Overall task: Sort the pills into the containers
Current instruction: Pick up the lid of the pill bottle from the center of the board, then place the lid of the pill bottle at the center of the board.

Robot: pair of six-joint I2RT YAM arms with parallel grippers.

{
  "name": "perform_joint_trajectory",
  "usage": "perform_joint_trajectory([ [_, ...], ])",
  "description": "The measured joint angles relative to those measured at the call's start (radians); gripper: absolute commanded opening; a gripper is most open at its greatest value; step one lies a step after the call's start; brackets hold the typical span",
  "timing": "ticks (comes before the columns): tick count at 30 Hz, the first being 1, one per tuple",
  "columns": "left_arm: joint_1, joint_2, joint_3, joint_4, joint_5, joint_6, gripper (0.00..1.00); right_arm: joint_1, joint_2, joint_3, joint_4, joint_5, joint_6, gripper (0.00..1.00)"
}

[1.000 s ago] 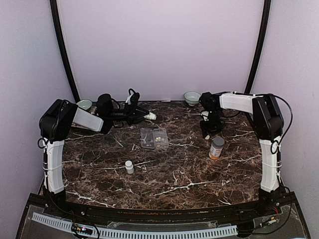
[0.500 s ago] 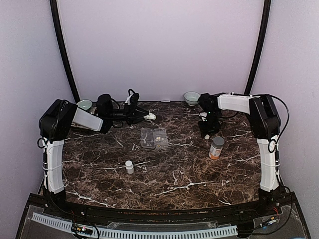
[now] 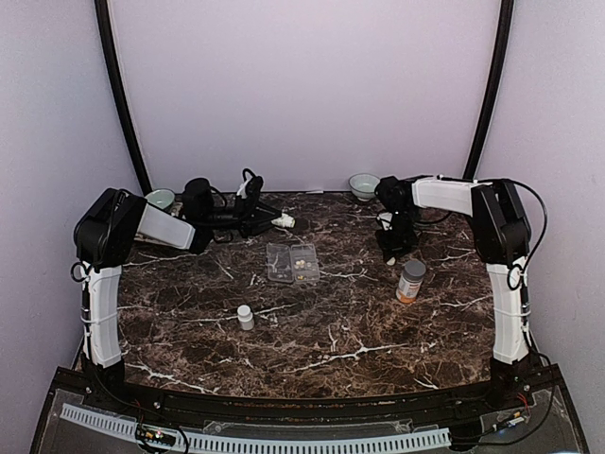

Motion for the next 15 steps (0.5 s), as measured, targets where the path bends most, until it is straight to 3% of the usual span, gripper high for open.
perform_joint_trajectory([
  [9,0.000,0.000,0.000,0.005,0.000,-0.005,0.00,0.002,0.000,0.056,-0.011,-0.018,0.007,0.21],
  [15,0.000,0.000,0.000,0.036,0.001,-0.039,0.00,0.025,0.019,0.185,-0.047,-0.033,0.011,0.21],
])
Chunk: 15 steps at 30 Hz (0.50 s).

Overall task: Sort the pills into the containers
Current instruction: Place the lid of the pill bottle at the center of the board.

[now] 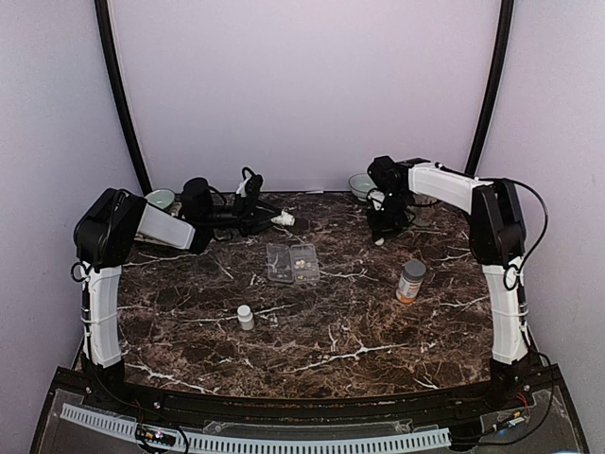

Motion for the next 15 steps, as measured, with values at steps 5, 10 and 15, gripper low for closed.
perform_joint_trajectory([
  [5,0.000,0.000,-0.001,0.040,0.000,-0.033,0.00,0.050,0.048,0.062,-0.011,-0.010,0.015,0.21],
  [10,0.000,0.000,-0.003,0.058,0.000,-0.045,0.00,0.092,0.083,0.064,-0.026,-0.025,0.029,0.21],
  [15,0.000,0.000,-0.006,0.067,0.002,-0.051,0.00,0.127,0.092,0.064,-0.035,-0.029,0.045,0.21],
])
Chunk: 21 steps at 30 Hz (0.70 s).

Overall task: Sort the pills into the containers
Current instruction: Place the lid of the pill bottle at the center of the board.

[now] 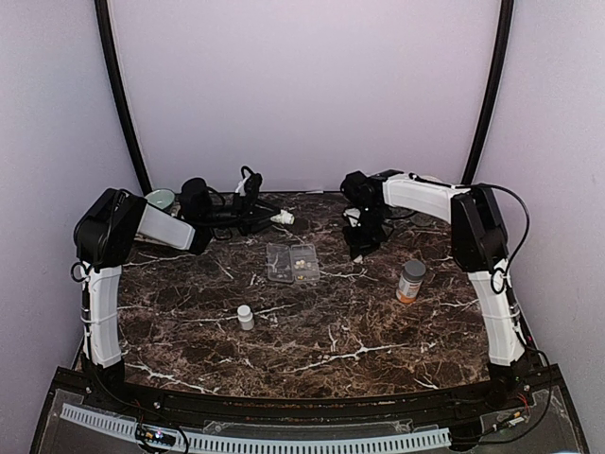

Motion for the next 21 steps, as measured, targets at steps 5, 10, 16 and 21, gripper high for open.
perform_joint_trajectory([
  [5,0.000,0.000,-0.002,0.002,0.001,-0.001,0.00,0.025,0.001,0.000,0.000,-0.002,0.008,0.23],
  [10,0.000,0.000,-0.003,0.003,0.002,-0.001,0.00,0.052,0.012,0.000,0.001,-0.008,0.022,0.32],
  [16,0.000,0.000,-0.004,0.006,0.002,-0.001,0.00,0.069,0.020,-0.014,0.005,-0.019,0.031,0.46],
  [21,0.000,0.000,-0.005,0.009,0.002,-0.005,0.00,0.072,0.020,-0.016,0.013,-0.019,0.037,0.47],
])
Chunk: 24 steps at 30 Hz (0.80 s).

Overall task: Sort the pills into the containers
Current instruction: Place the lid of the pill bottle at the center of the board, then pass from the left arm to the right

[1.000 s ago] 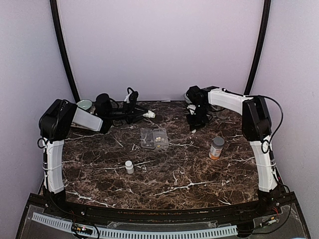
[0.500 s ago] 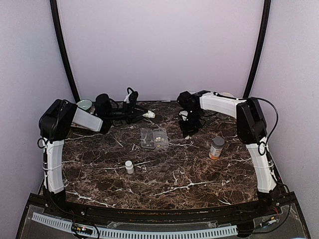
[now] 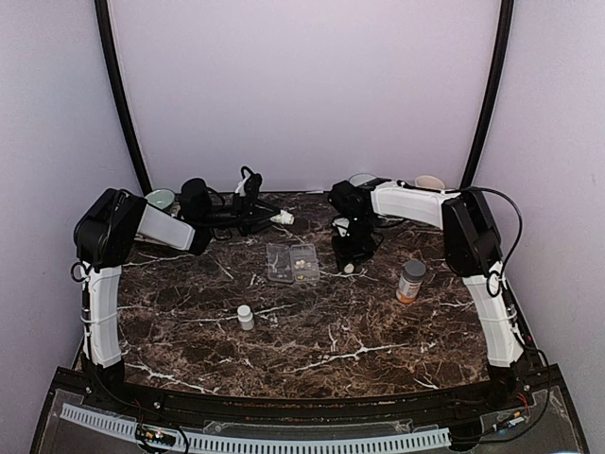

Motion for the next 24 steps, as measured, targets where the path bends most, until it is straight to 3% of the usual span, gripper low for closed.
perform_joint_trajectory([
  [11,0.000,0.000,0.000,0.012,0.000,-0.018,0.00,0.000,-0.040,-0.001,0.039,0.035,0.016,0.47],
  [24,0.000,-0.018,0.000,0.014,-0.047,-0.022,0.00,0.034,-0.343,-0.106,0.222,0.039,0.052,0.47],
])
